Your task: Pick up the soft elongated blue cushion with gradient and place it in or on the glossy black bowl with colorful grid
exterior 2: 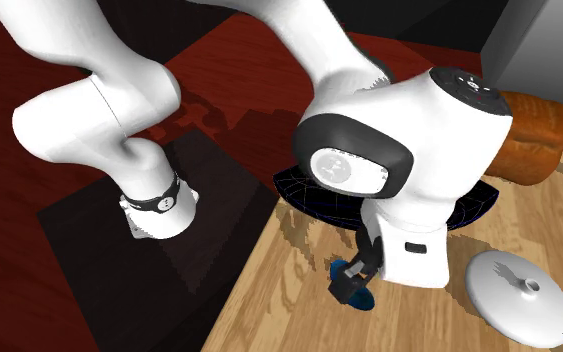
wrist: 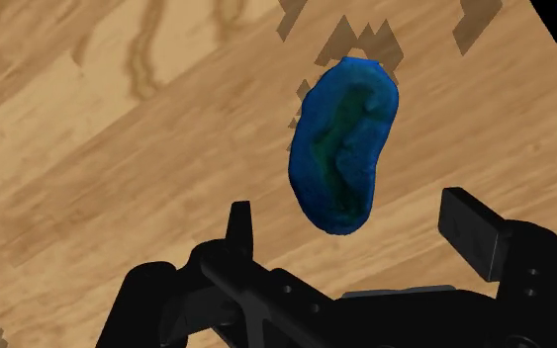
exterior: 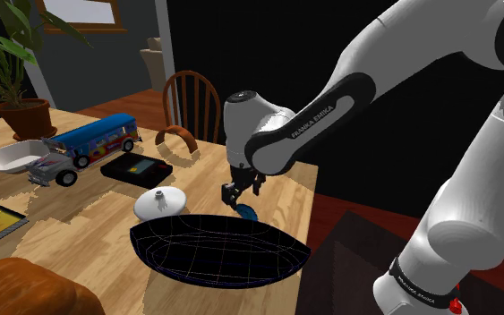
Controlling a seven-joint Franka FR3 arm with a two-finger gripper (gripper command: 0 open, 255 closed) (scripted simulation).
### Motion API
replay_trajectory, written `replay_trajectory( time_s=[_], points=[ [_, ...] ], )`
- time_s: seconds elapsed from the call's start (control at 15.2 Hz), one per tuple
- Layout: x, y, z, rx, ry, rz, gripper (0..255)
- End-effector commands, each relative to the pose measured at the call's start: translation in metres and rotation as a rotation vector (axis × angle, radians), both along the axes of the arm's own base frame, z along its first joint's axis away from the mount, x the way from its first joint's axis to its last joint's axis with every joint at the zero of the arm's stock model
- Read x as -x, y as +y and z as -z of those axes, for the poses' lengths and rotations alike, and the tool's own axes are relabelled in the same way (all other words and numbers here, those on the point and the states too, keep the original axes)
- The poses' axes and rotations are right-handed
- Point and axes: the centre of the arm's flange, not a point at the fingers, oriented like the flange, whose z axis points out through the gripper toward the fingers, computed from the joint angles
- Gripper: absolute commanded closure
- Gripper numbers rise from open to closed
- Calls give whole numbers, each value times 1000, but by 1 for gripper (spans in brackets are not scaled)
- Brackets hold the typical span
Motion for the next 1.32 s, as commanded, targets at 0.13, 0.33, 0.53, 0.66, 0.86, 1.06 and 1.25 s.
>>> replay_trajectory(
  time_s=[0.13, 0.33, 0.53, 0.66, 0.86, 1.06, 1.25],
  points=[
    [4, -9, 16, -54, 2, 28, 0],
    [3, -10, 32, -54, 2, 28, 0],
    [3, -10, 40, -54, 2, 28, 0],
    [3, -10, 40, -54, 2, 28, 0],
    [3, -10, 40, -54, 2, 28, 0],
    [3, -10, 40, -54, 2, 28, 255],
    [3, -9, 39, -54, 2, 28, 255]
  ],
)
